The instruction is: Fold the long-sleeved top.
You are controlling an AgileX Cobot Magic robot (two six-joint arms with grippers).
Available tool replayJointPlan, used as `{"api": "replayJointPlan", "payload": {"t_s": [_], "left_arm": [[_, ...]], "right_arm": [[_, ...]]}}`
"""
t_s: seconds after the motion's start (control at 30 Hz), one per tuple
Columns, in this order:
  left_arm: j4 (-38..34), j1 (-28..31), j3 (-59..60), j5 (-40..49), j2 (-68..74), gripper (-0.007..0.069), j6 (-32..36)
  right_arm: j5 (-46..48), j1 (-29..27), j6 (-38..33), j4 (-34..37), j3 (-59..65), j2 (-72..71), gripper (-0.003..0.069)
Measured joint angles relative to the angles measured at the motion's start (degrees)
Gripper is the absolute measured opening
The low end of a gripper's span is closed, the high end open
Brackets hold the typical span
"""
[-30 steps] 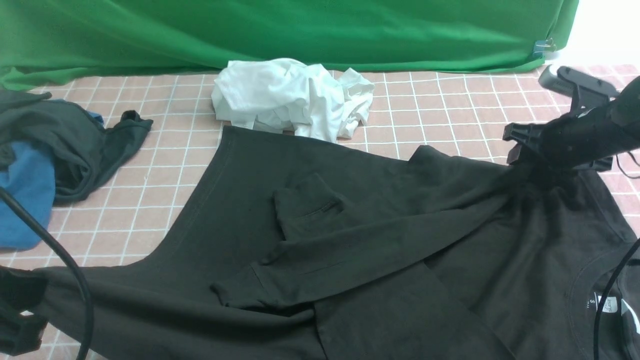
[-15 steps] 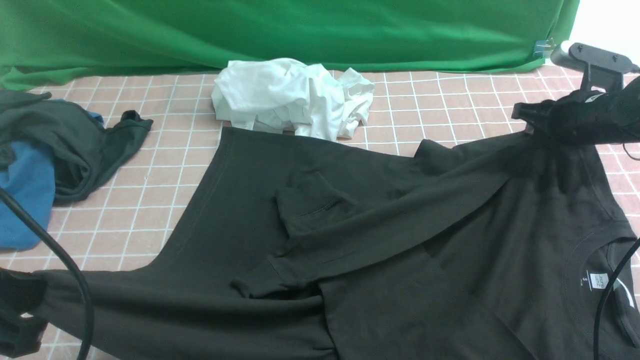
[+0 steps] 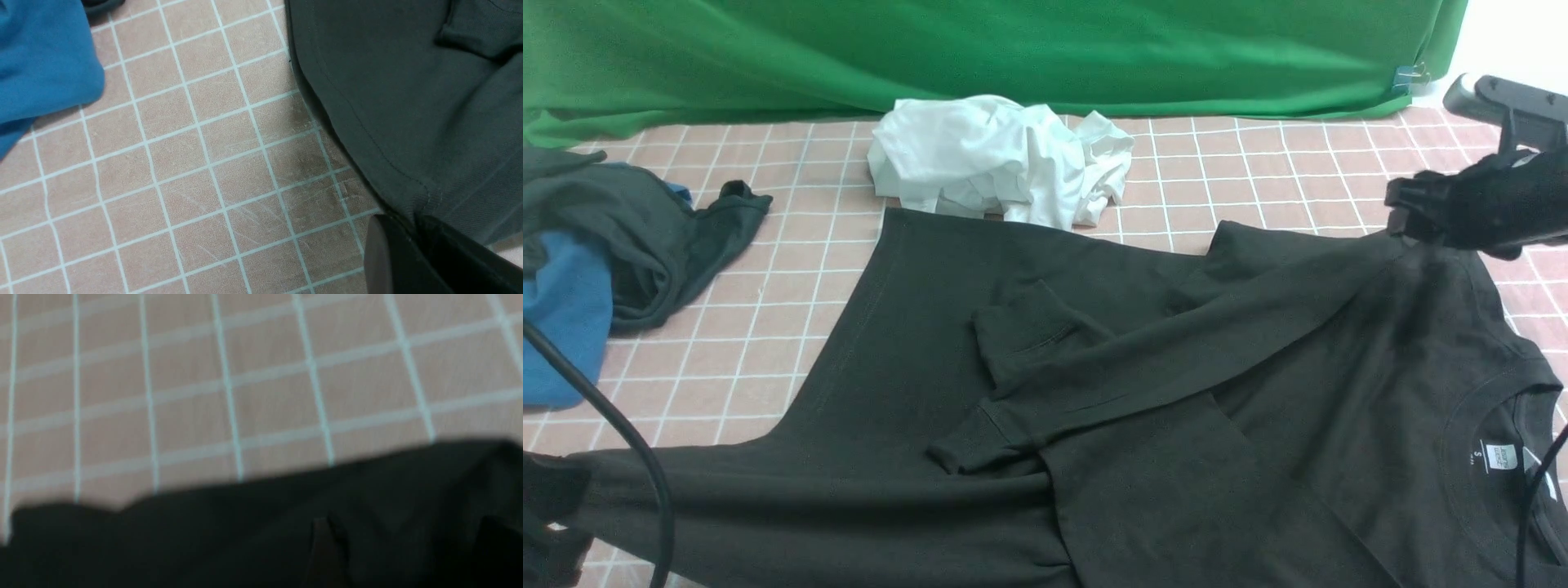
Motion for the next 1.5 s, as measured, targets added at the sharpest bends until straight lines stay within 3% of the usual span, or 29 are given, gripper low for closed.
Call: {"api": "replayJointPlan", "payload": {"t_s": [0.17, 0.3, 0.4, 0.53, 0.57, 0.63, 0.8, 0.97, 1.5], "left_arm": [[0.0, 0.0, 0.0, -0.61, 0.0, 0.0035, 0.0], [0.0, 0.0, 0.0, -0.99, 0.0, 0.0035, 0.0], [-0.12, 0.0, 0.0, -0.99, 0.0, 0.0035, 0.0], [-0.12, 0.0, 0.0, -1.0, 0.0, 0.0035, 0.0], [-0.18, 0.0, 0.0, -1.0, 0.0, 0.0035, 0.0], [-0.34, 0.0, 0.0, -1.22, 0.0, 0.0035, 0.0], [-0.47, 0.0, 0.0, -1.39, 0.0, 0.0035, 0.0], [-0.47, 0.0, 0.0, -1.39, 0.0, 0.0035, 0.0], [-1.39, 0.0, 0.0, -0.97, 0.0, 0.0035, 0.0]], "right_arm": [[11.61, 0.07, 1.02, -2.87, 0.05, -7.49, 0.044], [18.3, 4.13, 1.94, -5.47, 2.39, -16.4, 0.0375], [21.88, 14.73, 3.92, -12.85, 9.11, -24.93, 0.0342], [24.63, 34.91, 2.41, -21.41, 20.17, -34.63, 0.0347], [24.88, 36.97, 1.79, -21.83, 21.28, -35.0, 0.0352], [26.32, 47.68, -0.7, -26.15, 27.17, -38.11, 0.04], [28.45, 62.34, -0.92, -32.7, 37.13, -38.93, 0.053], [29.49, 63.46, -0.86, -35.71, 40.72, -37.99, 0.0549], [31.24, 53.95, -1.32, -37.58, 42.31, -29.73, 0.0552]]}}
